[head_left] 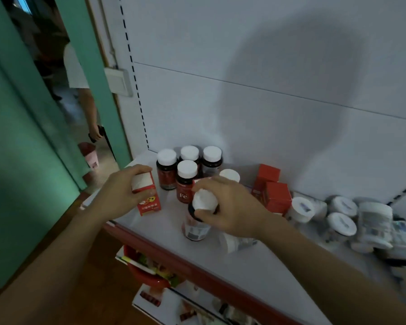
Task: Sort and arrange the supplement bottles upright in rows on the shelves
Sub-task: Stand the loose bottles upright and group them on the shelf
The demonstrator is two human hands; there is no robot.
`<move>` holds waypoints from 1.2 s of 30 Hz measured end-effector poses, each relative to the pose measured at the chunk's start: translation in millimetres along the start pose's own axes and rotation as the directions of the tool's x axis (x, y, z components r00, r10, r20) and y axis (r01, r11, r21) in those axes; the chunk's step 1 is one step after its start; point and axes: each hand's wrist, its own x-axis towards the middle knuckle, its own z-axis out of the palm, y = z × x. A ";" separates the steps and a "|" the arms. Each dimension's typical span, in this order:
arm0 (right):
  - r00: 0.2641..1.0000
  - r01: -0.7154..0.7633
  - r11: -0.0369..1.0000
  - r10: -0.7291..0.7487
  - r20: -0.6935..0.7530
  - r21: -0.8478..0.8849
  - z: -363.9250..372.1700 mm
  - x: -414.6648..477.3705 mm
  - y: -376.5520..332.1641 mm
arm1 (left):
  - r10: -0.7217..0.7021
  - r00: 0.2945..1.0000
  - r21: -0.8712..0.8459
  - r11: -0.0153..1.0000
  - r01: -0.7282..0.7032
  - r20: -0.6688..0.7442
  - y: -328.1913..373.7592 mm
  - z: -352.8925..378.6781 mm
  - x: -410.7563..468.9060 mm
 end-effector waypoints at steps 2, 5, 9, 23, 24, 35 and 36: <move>0.999 -0.020 0.994 0.023 0.024 -0.105 13.6 7.3 -7.5 | 0.044 0.999 -0.017 0.999 -0.044 -0.007 -0.2 2.8 7.3; 0.997 -0.071 0.989 0.071 -0.003 -0.126 23.3 11.3 -13.2 | 0.135 0.991 -0.065 0.989 -0.134 0.024 4.0 8.6 16.9; 0.993 -0.113 0.994 0.113 -0.024 -0.005 15.3 1.5 -3.8 | 0.178 0.979 -0.022 0.984 -0.177 0.097 1.8 12.6 25.8; 0.962 -0.187 0.935 0.236 0.135 -0.302 -6.4 46.6 26.9 | 0.556 0.801 -0.009 0.823 -0.569 0.224 61.3 35.5 -8.0; 0.968 -0.205 0.955 0.231 0.102 -0.215 -7.7 45.0 27.6 | 0.571 0.795 -0.015 0.814 -0.580 0.204 58.6 31.9 -6.6; 0.814 -0.369 0.612 0.576 -0.074 0.699 -65.7 57.4 -2.9 | 0.548 0.819 0.057 0.824 -0.563 0.168 24.0 3.2 5.1; 0.795 -0.504 0.647 0.607 0.014 0.572 -70.5 58.0 -0.7 | 0.549 0.827 0.053 0.828 -0.558 0.122 22.6 -0.9 7.4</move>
